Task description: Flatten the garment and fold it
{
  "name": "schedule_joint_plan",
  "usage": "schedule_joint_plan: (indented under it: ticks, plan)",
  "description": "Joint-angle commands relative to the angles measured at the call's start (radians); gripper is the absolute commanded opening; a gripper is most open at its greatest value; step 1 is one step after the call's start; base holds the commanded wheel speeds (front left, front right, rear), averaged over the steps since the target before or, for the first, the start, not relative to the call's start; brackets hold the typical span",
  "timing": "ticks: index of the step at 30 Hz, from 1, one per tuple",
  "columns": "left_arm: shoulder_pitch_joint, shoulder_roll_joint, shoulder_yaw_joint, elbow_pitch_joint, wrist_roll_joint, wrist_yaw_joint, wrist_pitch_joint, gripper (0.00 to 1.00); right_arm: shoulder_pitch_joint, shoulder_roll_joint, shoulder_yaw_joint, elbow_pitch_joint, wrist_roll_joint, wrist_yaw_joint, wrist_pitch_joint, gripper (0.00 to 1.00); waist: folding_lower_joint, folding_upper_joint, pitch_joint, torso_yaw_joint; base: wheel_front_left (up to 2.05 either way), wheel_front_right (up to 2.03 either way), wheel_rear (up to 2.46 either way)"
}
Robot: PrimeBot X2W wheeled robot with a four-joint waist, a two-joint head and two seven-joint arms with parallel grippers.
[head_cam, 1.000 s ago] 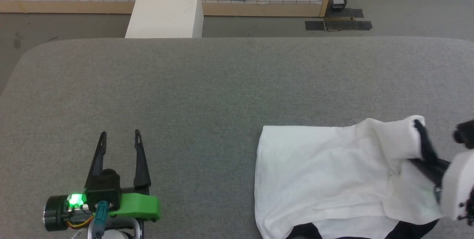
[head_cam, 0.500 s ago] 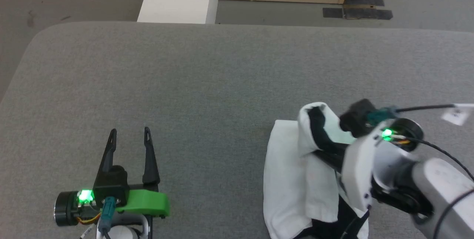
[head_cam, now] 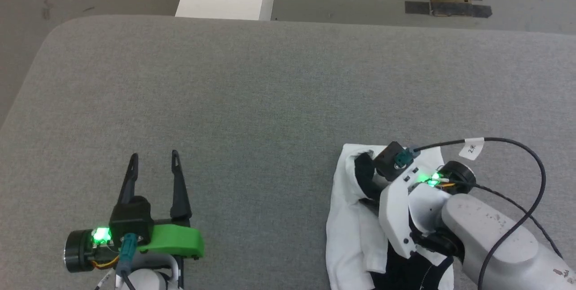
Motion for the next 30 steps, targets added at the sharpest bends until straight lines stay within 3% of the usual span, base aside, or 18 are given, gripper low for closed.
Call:
schedule_joint_plan:
  ticks: [1,8,13,16,22,30]
  plan:
    - [-0.006,-0.003,0.008,0.005,0.005,-0.005,-0.005,1.0,0.003,-0.005,0.022,0.012,0.015,-0.002,-0.034,1.0,0.0,-0.0001,-0.019,-0.016,0.0,0.0,0.0]
    - [0.022,0.007,0.035,0.017,0.008,-0.015,-0.005,1.0,-0.027,-0.101,-0.036,-0.125,0.036,-0.002,-0.244,1.0,0.0,-0.0001,-0.072,-0.064,0.0,0.0,0.0]
    - [0.03,0.009,0.046,0.018,0.012,-0.019,-0.005,1.0,0.01,-0.154,-0.221,-0.209,-0.024,-0.002,-0.406,1.0,0.0,-0.0001,-0.091,-0.093,0.0,0.0,0.0]
    - [0.034,0.009,0.052,0.016,0.013,-0.021,-0.005,1.0,0.061,-0.145,-0.348,-0.231,-0.077,-0.002,-0.483,1.0,0.0,-0.0001,-0.099,-0.105,0.0,0.0,0.0]
    - [0.046,0.011,0.064,0.011,0.013,-0.027,-0.005,1.0,0.21,-0.055,-0.624,-0.262,-0.226,-0.002,-0.626,1.0,0.0,-0.0001,-0.109,-0.124,0.0,0.0,0.0]
    - [0.053,0.013,0.068,0.0,0.019,-0.037,-0.005,1.0,0.435,0.156,-0.927,-0.344,-0.39,-0.002,-0.709,1.0,0.0,-0.0001,-0.113,-0.128,0.0,0.0,0.0]
